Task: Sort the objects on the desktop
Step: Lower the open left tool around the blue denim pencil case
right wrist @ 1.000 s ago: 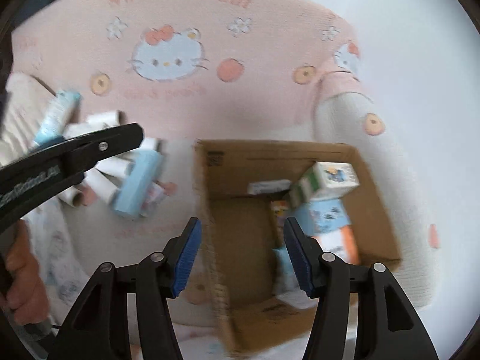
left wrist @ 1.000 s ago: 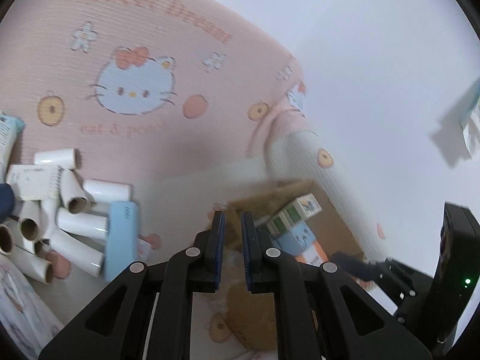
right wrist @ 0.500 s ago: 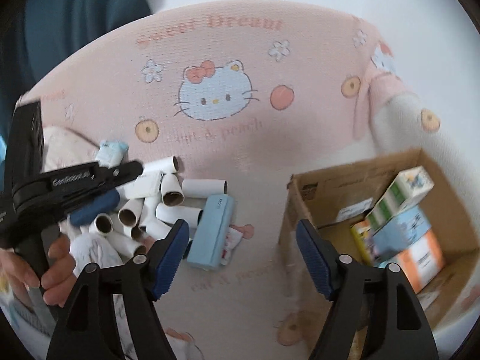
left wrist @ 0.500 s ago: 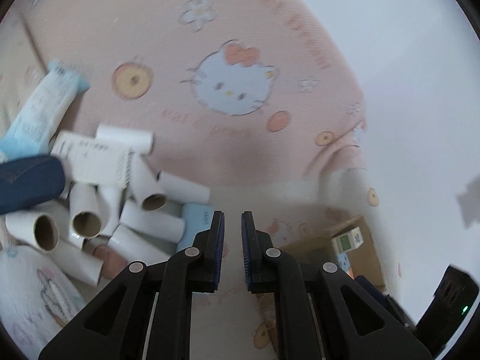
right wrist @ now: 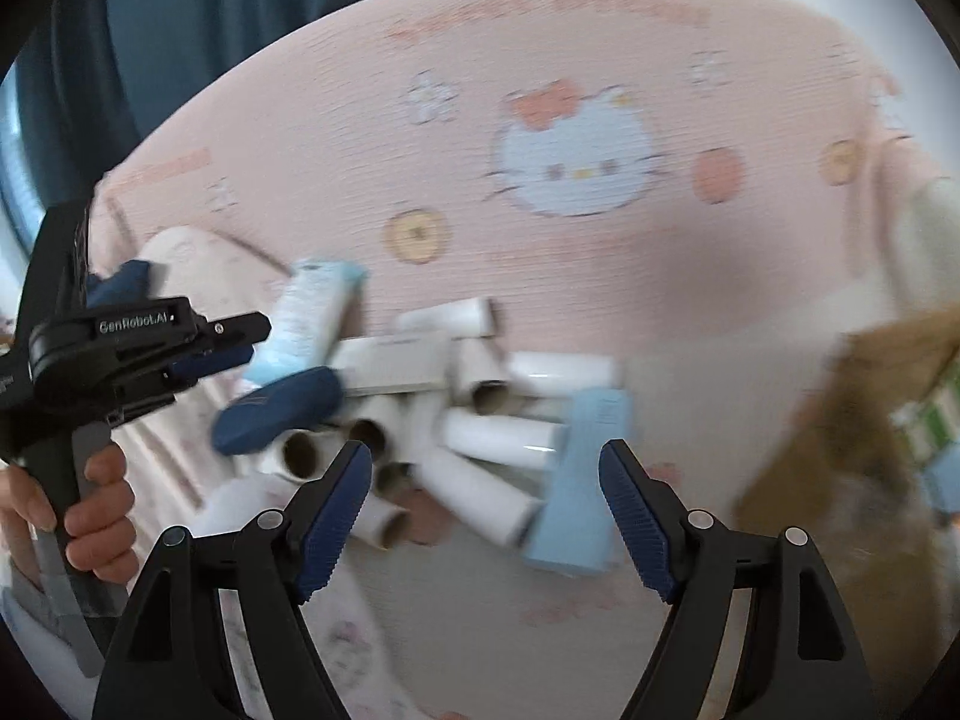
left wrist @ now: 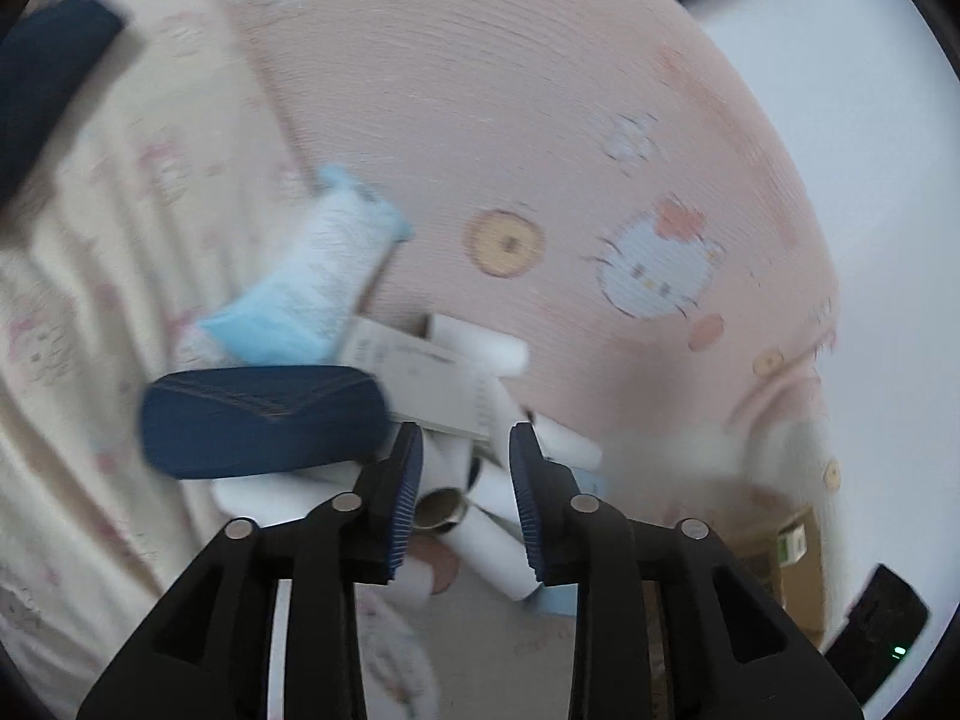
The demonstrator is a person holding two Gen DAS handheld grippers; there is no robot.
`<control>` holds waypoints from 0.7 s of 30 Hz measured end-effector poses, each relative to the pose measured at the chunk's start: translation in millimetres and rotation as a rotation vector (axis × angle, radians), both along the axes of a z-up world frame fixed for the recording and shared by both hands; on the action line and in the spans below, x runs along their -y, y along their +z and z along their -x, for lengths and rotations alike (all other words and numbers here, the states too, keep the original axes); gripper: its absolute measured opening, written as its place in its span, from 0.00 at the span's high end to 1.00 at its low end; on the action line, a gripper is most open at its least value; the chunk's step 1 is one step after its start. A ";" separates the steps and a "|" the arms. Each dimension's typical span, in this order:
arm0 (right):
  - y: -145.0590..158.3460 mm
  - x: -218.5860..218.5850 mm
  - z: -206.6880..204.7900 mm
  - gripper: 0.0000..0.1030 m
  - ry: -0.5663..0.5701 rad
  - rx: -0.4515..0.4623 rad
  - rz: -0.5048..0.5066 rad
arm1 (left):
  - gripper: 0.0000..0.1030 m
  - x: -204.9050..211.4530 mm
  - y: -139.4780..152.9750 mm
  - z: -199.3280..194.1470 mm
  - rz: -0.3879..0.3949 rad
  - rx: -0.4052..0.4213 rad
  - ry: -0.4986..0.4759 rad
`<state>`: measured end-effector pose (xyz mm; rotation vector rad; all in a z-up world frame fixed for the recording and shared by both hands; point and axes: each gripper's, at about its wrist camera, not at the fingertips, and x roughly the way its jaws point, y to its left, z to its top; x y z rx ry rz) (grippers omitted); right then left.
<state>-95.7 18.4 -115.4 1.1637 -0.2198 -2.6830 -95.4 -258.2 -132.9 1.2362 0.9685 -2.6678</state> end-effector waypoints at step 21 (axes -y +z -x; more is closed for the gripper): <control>-42.3 103.5 105.8 0.25 0.265 0.156 -0.016 | 0.47 112.0 -67.7 -22.5 -0.281 0.224 0.365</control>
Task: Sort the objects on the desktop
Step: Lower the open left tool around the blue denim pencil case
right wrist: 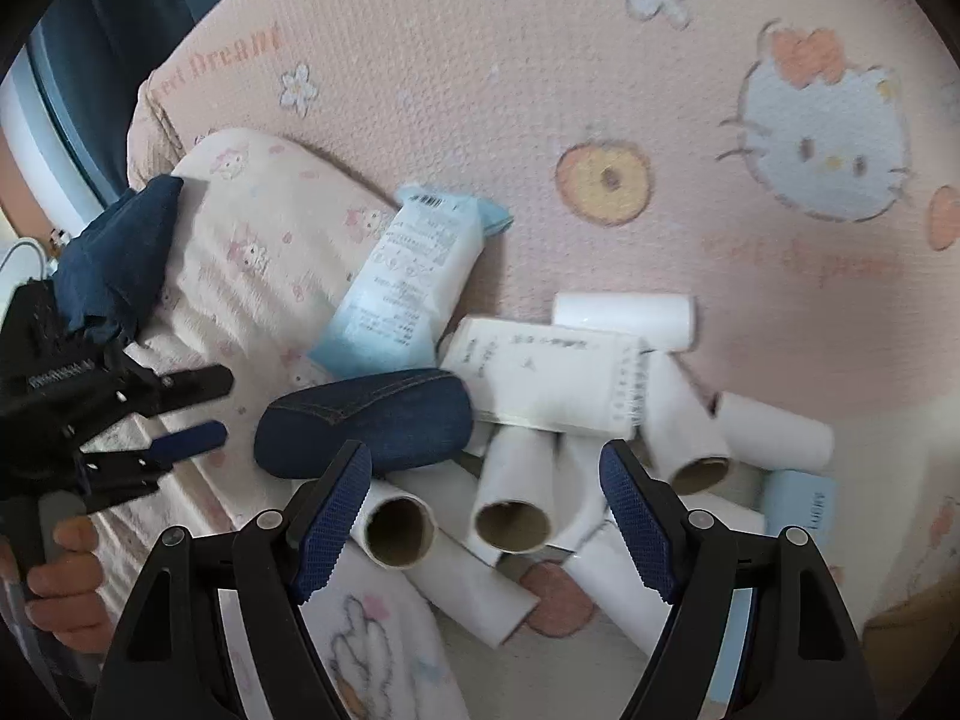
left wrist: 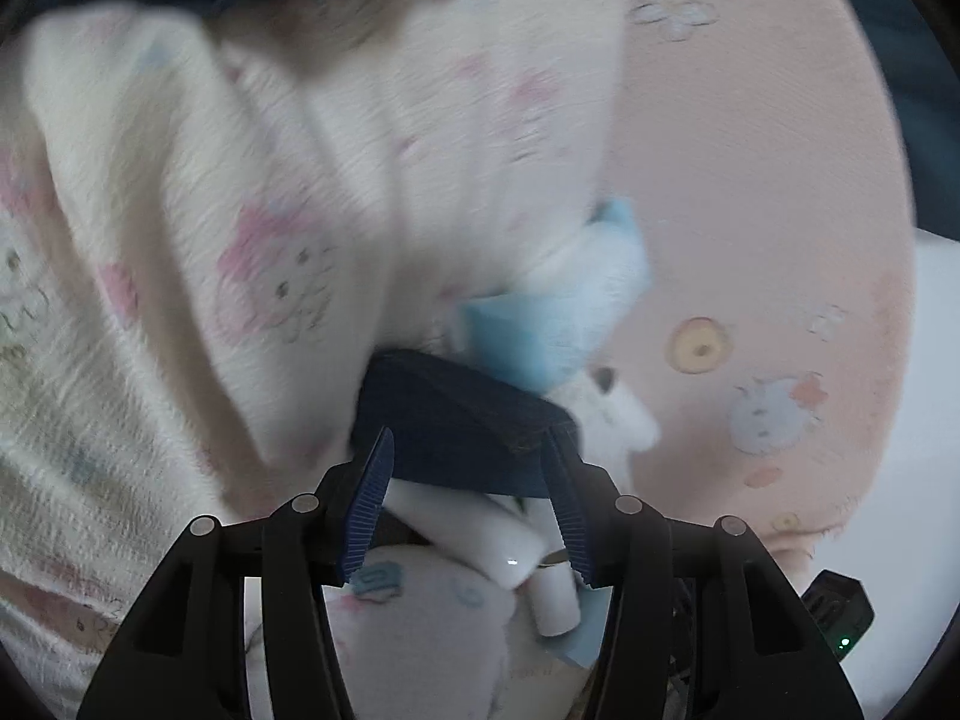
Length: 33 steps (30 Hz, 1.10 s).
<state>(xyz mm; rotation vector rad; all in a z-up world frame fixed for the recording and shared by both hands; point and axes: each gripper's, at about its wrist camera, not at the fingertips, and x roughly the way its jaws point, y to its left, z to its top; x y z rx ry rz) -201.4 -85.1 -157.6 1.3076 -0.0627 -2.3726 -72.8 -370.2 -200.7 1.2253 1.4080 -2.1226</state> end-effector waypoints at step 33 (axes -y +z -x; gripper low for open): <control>-65.0 41.7 52.7 0.24 0.245 0.161 0.141 | 0.34 10.0 -30.9 23.4 -0.004 0.015 0.068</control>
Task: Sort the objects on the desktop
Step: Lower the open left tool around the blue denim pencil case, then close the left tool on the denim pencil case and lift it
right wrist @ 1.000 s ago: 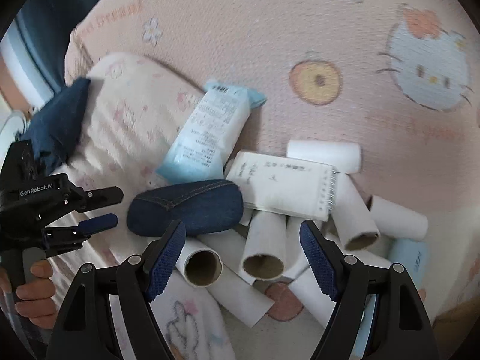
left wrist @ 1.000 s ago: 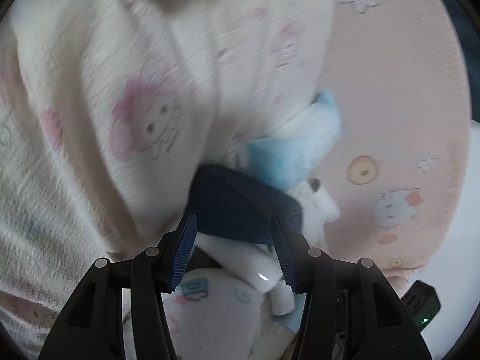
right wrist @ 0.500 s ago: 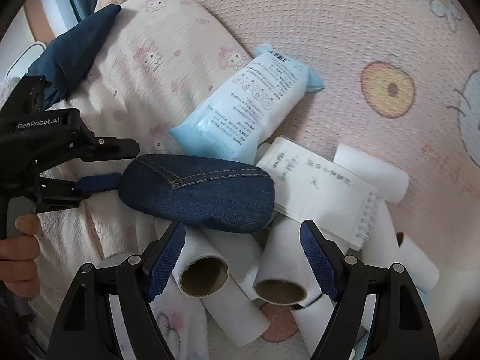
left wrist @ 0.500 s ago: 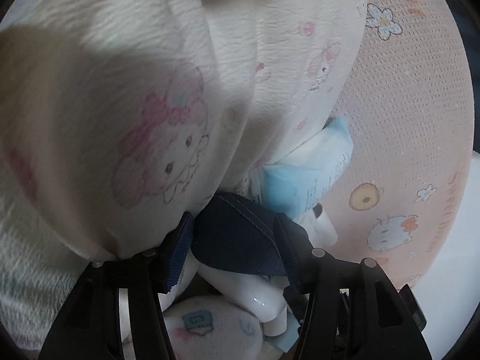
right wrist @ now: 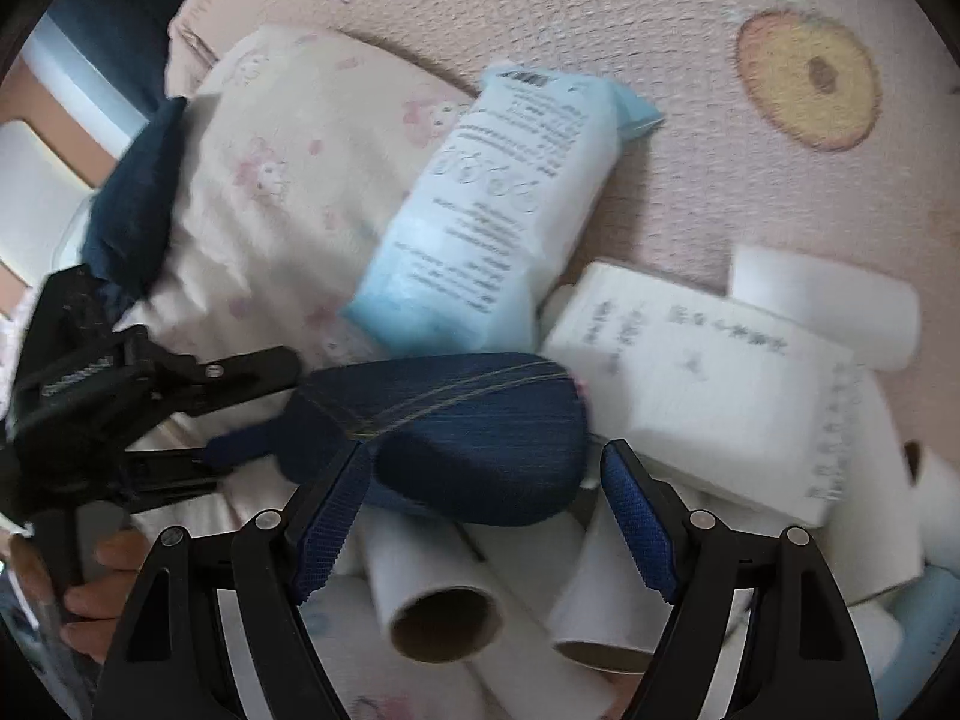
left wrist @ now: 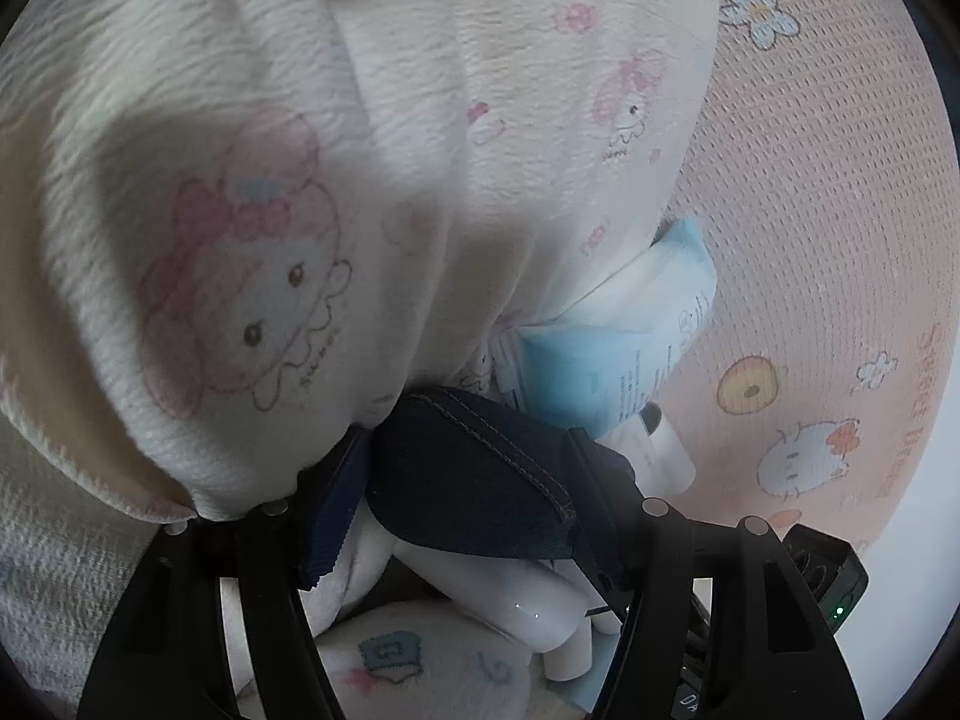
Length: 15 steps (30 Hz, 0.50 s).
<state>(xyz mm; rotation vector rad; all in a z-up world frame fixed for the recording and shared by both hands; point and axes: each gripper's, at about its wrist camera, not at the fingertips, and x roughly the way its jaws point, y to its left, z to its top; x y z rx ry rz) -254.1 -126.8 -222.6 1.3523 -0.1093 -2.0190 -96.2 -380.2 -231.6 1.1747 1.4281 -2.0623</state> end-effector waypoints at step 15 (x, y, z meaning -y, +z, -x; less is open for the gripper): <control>47.0 -15.3 -30.0 0.23 0.003 -0.162 -0.163 | 0.46 -33.6 39.0 8.0 0.084 -0.036 -0.129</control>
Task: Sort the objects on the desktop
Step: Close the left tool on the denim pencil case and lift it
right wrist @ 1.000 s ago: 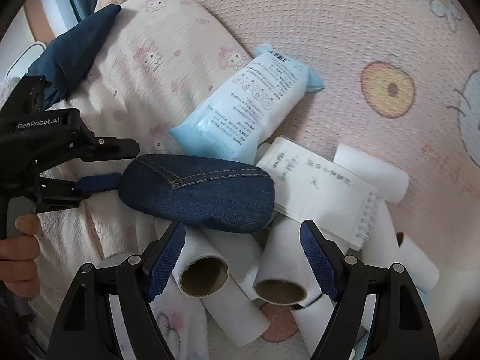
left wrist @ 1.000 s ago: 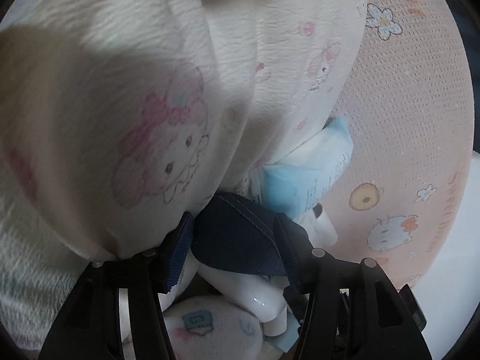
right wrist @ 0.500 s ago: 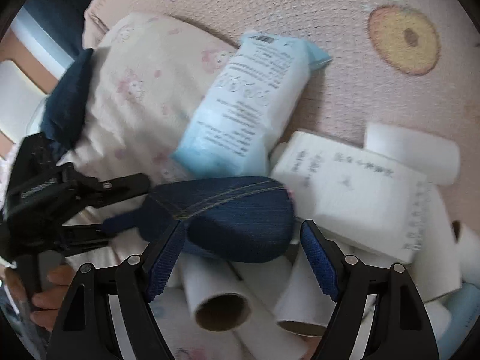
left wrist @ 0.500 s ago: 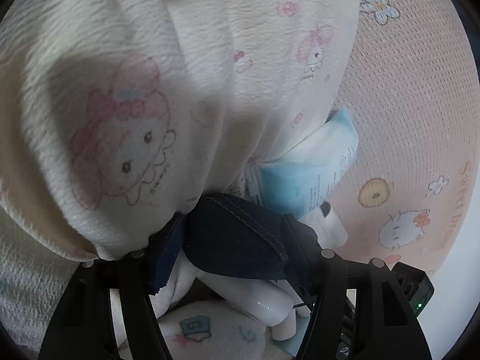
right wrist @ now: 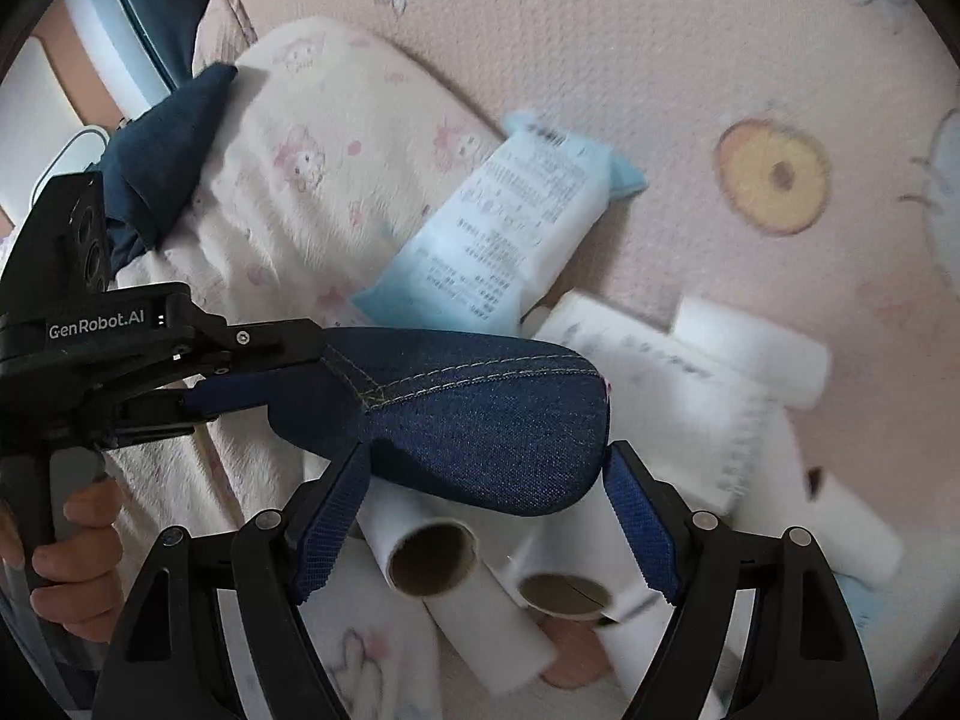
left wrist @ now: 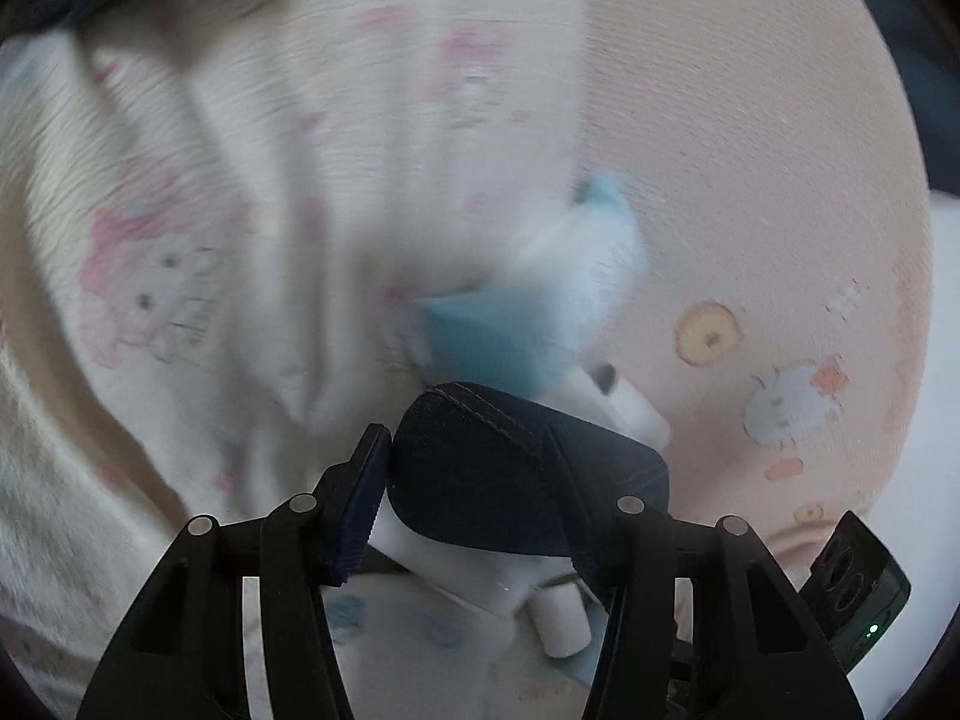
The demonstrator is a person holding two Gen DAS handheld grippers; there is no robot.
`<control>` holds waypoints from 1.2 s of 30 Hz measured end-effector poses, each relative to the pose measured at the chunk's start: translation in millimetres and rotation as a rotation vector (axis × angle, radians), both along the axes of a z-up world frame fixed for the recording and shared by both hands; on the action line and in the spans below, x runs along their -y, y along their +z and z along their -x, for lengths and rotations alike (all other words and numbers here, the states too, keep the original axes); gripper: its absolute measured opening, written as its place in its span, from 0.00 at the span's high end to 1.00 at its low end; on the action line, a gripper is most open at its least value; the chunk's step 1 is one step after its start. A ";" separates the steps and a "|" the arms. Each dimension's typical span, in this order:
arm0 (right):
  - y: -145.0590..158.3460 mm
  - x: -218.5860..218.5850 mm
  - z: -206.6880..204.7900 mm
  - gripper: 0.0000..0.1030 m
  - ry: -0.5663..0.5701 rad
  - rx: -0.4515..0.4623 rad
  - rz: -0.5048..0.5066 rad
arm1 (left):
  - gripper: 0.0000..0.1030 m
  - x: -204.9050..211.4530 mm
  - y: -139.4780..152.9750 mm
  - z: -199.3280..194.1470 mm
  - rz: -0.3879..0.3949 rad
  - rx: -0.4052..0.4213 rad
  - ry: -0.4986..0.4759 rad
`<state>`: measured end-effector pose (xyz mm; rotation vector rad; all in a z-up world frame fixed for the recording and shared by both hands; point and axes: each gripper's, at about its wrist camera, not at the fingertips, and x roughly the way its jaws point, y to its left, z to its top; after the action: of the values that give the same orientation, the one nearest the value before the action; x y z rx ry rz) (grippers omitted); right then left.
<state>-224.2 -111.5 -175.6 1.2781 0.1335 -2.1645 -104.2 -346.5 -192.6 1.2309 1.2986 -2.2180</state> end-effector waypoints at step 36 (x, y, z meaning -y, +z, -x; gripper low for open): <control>-20.5 -208.8 -171.0 0.23 -0.594 0.133 -0.056 | 0.46 -247.5 4.4 29.1 0.098 0.042 -0.721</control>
<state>-53.1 97.3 -196.1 1.6438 -0.2780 -2.5590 -133.3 -99.1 -188.2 1.9127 0.7778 -2.6422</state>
